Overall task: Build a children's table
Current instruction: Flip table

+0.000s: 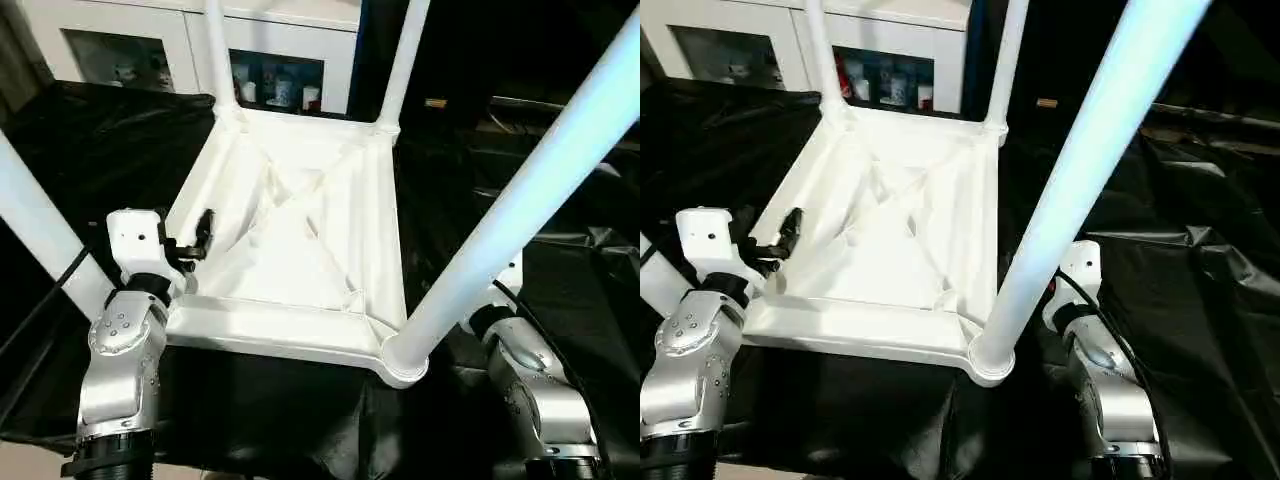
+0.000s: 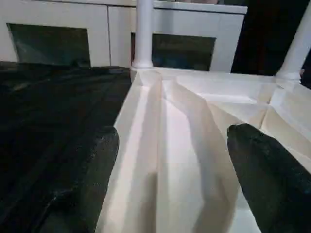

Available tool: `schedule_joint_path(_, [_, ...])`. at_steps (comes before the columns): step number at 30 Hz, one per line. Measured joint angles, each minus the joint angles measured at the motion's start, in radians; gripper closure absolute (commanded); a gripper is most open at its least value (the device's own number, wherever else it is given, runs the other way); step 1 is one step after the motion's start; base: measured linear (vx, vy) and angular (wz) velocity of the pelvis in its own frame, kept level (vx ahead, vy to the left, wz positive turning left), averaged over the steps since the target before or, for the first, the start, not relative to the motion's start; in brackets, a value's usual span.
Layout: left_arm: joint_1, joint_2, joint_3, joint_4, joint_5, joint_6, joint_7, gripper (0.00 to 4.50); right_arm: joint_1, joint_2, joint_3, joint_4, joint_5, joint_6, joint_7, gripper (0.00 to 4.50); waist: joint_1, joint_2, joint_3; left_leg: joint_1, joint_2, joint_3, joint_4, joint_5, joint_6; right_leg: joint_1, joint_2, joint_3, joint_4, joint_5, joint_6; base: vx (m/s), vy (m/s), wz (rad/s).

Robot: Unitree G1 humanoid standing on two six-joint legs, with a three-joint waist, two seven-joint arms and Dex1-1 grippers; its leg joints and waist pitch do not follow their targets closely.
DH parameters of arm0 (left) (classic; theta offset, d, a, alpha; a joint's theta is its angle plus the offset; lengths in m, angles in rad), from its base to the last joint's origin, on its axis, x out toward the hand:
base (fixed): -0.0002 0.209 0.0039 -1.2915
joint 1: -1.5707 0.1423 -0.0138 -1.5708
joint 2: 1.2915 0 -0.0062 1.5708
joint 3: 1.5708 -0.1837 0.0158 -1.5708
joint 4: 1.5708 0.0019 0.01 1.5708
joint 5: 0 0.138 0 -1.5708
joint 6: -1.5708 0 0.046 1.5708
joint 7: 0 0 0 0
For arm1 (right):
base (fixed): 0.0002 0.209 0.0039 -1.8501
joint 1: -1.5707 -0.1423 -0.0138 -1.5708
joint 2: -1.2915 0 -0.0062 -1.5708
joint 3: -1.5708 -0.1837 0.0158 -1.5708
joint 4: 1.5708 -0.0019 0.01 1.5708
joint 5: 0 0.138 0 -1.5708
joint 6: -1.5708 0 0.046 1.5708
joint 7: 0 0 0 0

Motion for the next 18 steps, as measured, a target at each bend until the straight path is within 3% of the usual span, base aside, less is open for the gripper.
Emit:
schedule_joint_path(5, [0.122,-0.005,-0.105,-0.004,0.057,-0.058,-0.013,0.19,0.033,0.0,-0.015,0.02,0.001,-0.003,-0.006,0.12,0.001,-0.002,0.0,-0.001,0.0,0.0,0.0,0.0,0.0,-0.001,0.0,0.0,-0.001,0.0,0.0,0.0,0.0,0.0])
schedule_joint_path(9, [0.118,-0.008,-0.133,-0.017,0.058,-0.05,-0.029,0.19,0.057,-0.014,-0.016,-0.002,0.0,-0.003,0.004,0.12,0.001,0.006,-0.003,0.0,0.001,0.0,0.001,0.001,0.001,0.0,-0.001,0.0,0.0,0.001,0.0,0.0,0.0,0.0])
schedule_joint_path(14, [0.111,-0.005,-0.135,-0.015,0.057,-0.049,-0.031,0.19,0.124,-0.023,-0.018,-0.057,0.002,0.009,0.005,0.12,-0.006,0.007,-0.004,-0.001,0.0,0.0,0.001,0.002,0.001,0.0,0.0,0.001,0.0,0.004,0.002,0.0,0.0,0.0])
schedule_joint_path(18, [0.11,-0.006,-0.138,-0.015,0.056,-0.046,-0.015,0.19,0.138,-0.029,-0.027,-0.06,0.004,0.013,0.005,0.12,-0.009,0.008,-0.007,-0.022,0.0,0.0,0.01,0.012,0.016,-0.018,0.002,0.0,-0.001,0.016,-0.001,0.0,0.0,0.0])
